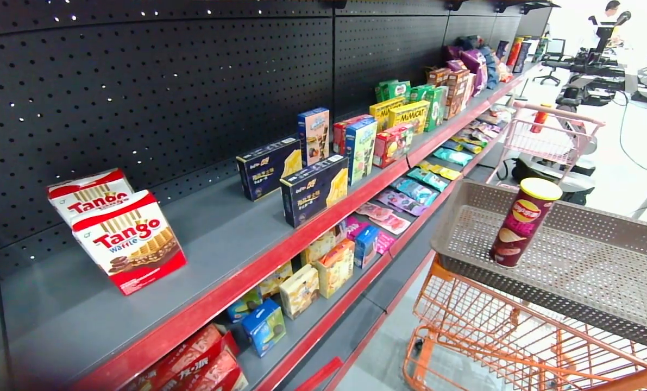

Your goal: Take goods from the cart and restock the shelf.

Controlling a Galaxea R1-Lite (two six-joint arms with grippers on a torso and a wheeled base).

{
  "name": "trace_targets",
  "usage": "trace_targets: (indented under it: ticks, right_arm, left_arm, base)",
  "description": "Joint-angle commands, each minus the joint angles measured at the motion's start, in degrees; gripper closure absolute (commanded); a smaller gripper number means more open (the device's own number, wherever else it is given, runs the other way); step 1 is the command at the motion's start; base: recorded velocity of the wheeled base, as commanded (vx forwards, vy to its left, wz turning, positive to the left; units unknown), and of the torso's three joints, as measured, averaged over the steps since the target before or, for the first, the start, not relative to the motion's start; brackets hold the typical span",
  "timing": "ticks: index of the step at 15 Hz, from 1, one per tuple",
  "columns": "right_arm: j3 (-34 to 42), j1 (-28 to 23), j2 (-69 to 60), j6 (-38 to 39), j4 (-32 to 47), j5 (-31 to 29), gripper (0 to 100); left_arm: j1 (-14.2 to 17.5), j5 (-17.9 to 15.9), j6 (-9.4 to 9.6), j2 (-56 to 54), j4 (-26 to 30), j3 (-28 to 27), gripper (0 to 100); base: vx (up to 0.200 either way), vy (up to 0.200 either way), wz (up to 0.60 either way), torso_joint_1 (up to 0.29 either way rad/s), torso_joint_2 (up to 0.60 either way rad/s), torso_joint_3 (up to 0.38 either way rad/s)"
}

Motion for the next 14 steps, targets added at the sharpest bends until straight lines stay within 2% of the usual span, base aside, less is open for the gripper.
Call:
trace_targets:
  ticks: [1, 2, 3, 6, 7, 9, 10, 14]
  right_arm:
    - [0.8, -0.5, 21.0, -3.1, -10.7, -0.4, 0]
    - [1.8, -0.9, 23.4, -7.4, -14.4, -0.4, 0]
    - [6.0, -1.8, 26.5, -12.7, -19.9, -1.5, 0]
    - [6.2, -1.2, 30.3, -14.0, -23.0, -1.0, 0]
    - [6.9, -0.3, 31.3, -14.0, -24.3, 1.0, 0]
    - [7.4, 0.1, 33.9, -14.0, -28.2, 9.9, 0]
    - [7.3, 0.2, 35.9, -14.0, -29.9, 11.1, 0]
    - [4.0, 1.5, 44.4, -14.0, -35.6, 11.8, 0]
  left_arm:
    - [0.0, 0.0, -0.01, 0.1, 0.0, 0.0, 0]
    - [0.0, 0.0, -0.01, 0.1, 0.0, -0.1, 0]
    - [0.0, 0.0, -0.01, 0.1, 0.0, 0.0, 0]
    - [0.0, 0.0, -0.01, 0.1, 0.0, 0.0, 0]
    - [0.0, 0.0, -0.01, 0.1, 0.0, -0.1, 0]
    - [0.0, 0.0, -0.01, 0.1, 0.0, 0.0, 0]
    - [0.0, 0.0, -0.01, 0.1, 0.0, 0.0, 0]
    - [0.0, 0.0, -0.01, 0.1, 0.0, 0.0, 0]
  base:
    - [0.000, 0.000, 0.00, 0.000, 0.00, 0.000]
    - [0.000, 0.000, 0.00, 0.000, 0.00, 0.000]
    - [0.000, 0.000, 0.00, 0.000, 0.00, 0.000]
    - [0.000, 0.000, 0.00, 0.000, 0.00, 0.000]
    - [0.000, 0.000, 0.00, 0.000, 0.00, 0.000]
    - [0.000, 0.000, 0.00, 0.000, 0.00, 0.000]
    - [0.000, 0.000, 0.00, 0.000, 0.00, 0.000]
    - [0.000, 0.000, 0.00, 0.000, 0.00, 0.000]
